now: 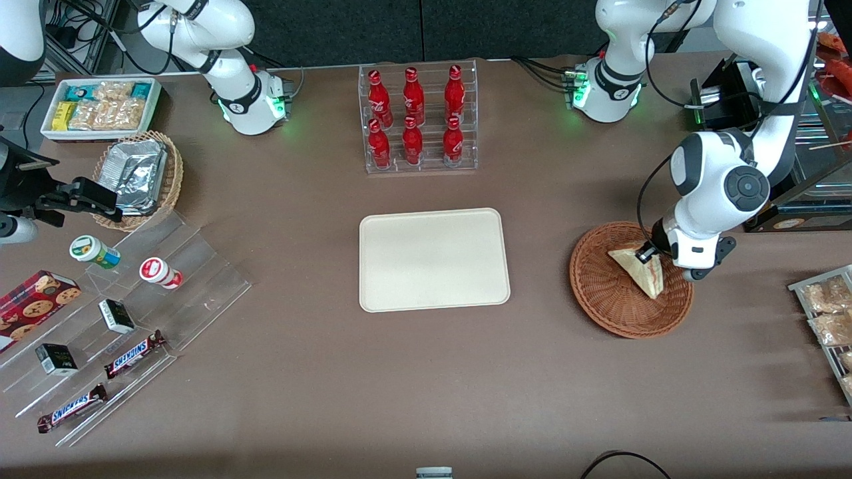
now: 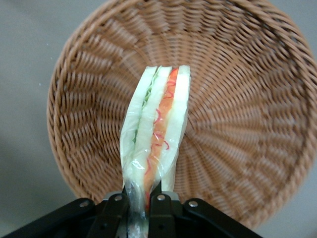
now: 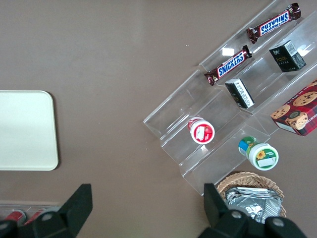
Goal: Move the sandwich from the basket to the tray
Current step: 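Lift the sandwich and carry it over the cream tray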
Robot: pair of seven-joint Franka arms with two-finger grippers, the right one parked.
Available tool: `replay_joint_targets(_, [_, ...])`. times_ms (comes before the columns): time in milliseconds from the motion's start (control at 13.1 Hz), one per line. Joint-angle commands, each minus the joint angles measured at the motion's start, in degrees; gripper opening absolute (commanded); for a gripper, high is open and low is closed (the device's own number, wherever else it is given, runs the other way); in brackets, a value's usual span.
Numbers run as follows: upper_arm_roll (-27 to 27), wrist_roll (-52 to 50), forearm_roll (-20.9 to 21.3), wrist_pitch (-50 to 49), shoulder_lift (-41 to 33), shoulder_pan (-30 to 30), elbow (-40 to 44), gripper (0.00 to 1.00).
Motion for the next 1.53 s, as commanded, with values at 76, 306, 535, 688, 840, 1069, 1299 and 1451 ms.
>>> replay_joint_targets(76, [-6.4, -0.9, -0.3, -11.6, -1.2, -0.7, 9.3, 0.00])
replay_joint_targets(306, [-13.2, -1.1, -0.2, -14.4, -1.2, -0.7, 12.0, 0.00])
replay_joint_targets(535, [-19.2, -3.3, 0.8, -14.3, 0.6, -1.9, 15.2, 0.00])
replay_joint_targets(688, [-19.7, -4.0, 3.2, -14.2, 3.8, -6.7, 18.8, 0.00])
replay_joint_targets(840, [-19.7, -4.6, 4.9, -14.5, 7.1, -10.3, 22.7, 0.00])
replay_joint_targets(1069, [-19.7, -4.9, 6.8, -14.4, 12.9, -15.5, 27.5, 0.00])
replay_joint_targets(1299, [-19.6, -10.8, 13.1, -14.4, 19.8, -20.2, 33.3, 0.00])
replay_joint_targets(1451, [-19.4, -12.6, 14.3, -15.6, 24.3, -23.6, 38.2, 0.00])
